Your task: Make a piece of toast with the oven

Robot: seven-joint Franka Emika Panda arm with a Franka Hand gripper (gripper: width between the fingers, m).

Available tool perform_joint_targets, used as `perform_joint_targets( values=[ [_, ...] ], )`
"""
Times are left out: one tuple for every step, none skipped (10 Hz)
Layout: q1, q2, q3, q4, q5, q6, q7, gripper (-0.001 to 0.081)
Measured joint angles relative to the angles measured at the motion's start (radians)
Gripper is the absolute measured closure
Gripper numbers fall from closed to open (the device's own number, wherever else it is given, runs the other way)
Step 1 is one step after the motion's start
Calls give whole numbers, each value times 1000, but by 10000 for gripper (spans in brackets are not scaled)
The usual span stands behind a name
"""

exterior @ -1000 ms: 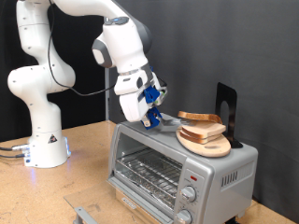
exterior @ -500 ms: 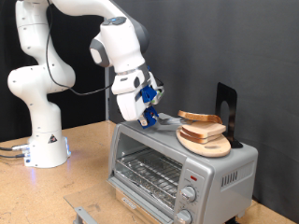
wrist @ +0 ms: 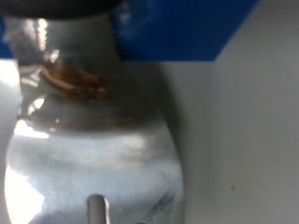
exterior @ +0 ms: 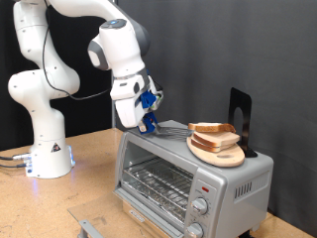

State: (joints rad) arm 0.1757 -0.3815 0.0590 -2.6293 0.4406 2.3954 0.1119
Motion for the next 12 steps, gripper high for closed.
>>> perform_joint_targets(
  values=[
    [0, -11, 0, -8, 0, 1, 0, 405],
    [1, -19, 0, -13, 4, 2, 0, 405],
    [6, -27, 2, -14, 13, 3, 0, 415],
    [13, -34, 4, -14, 22, 3, 0, 415],
    [19, -42, 7, -16, 26, 3, 0, 420],
    [27, -48, 12, -17, 29, 3, 1, 420],
    [36, -52, 21, -17, 32, 9, 3, 420],
    [40, -54, 33, -17, 32, 15, 12, 420],
    [42, -53, 48, -18, 32, 22, 28, 420],
    [42, -53, 64, -18, 32, 29, 48, 420],
    [42, -51, 77, -18, 31, 35, 67, 420],
    [42, -45, 88, -18, 30, 46, 84, 420]
  ],
)
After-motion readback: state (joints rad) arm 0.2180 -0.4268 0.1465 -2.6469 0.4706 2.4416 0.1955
